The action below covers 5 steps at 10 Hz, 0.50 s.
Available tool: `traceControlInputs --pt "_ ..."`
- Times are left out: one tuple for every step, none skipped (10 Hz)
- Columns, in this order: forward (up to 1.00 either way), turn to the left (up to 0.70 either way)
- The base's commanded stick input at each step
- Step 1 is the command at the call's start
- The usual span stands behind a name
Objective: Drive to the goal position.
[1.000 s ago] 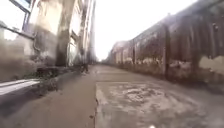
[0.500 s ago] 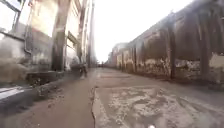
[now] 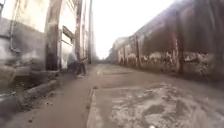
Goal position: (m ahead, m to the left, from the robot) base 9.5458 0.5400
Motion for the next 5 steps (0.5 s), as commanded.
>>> traceControlInputs --pt "0.92 0.0" --pt "0.97 0.0" --pt "1.0 0.0" --pt "1.0 0.0" --pt "1.0 0.0"
